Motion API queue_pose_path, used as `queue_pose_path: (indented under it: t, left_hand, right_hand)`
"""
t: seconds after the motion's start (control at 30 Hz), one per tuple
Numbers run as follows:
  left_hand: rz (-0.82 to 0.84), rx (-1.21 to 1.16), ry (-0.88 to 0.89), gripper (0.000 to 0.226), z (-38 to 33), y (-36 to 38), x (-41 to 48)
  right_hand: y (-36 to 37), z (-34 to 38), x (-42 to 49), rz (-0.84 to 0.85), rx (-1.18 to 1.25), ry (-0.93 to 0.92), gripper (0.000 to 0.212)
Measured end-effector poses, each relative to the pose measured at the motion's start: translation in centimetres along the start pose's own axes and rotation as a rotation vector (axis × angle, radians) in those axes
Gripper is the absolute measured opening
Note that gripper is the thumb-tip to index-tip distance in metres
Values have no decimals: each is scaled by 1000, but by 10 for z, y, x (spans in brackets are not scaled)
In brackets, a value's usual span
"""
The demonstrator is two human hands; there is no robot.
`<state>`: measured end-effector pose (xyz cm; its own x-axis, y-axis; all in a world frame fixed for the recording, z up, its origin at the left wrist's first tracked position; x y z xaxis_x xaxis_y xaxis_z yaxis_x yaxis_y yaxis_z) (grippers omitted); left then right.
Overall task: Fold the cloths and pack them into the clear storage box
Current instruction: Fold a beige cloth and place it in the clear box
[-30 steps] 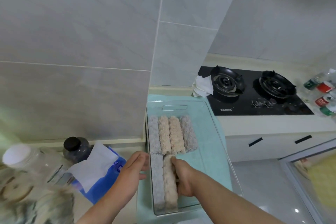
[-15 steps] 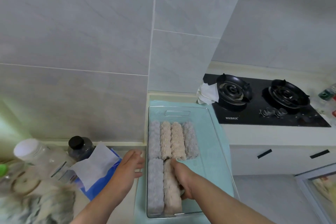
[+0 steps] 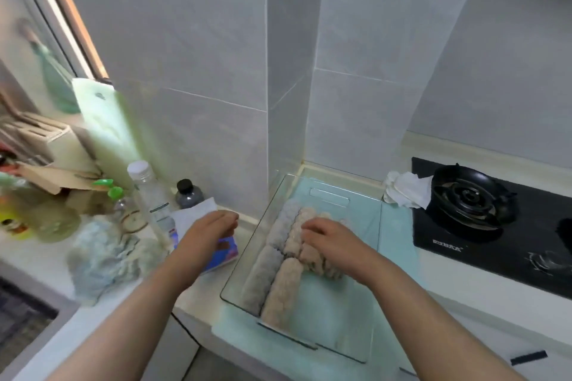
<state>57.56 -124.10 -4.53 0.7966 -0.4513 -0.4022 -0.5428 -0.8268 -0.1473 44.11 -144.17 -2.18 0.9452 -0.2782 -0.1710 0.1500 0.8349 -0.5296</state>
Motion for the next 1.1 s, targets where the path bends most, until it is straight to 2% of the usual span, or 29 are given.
queue_pose_path:
  t: [0.07,0.17,0.3,0.43,0.53,0.7,0.8,0.93,1.1]
  left_hand:
    - [-70,-68,14,24,-1,6,-33]
    - [-171,-161,61,48,5,10,-89]
    - [-310,-222,99,41,21,9,-169]
    - [-509,-206,130,37,43,-11,-255]
    - [-702,-169,137,38,67,-39,-324]
    - [-988,-186,77,52,125,-86,-442]
    - [-1132,-275,74,43,162,-104,-515]
    - [-1280,-374,69,12,225,-129,-624]
    - [-1485,-458,2,23,305,-156,-747]
  right_hand:
    - [-6,3,-14,-33,74,-79,21]
    - [-5,7,-45,12,170,-181,26]
    - [12,22,-83,48,279,-275,21]
    - [54,57,-115,190,299,-380,22]
    - [95,93,-142,309,310,-480,24]
    - [173,153,-199,507,237,-637,30]
    - [231,185,-247,630,206,-693,29]
    - [319,224,-331,810,141,-753,35]
    - [415,249,-430,992,95,-794,38]
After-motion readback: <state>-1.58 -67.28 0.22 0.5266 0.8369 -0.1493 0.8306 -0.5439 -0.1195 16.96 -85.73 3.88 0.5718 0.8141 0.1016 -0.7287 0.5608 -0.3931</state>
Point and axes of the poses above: each hand's wrist, its own x-axis towards the middle knuckle, its own y-axis out of the palm, z = x × y, the point moved 1 cm from there along x, towards the middle knuckle, and after that the axes turned 10 degrees about -y, right-handed, at the moved point
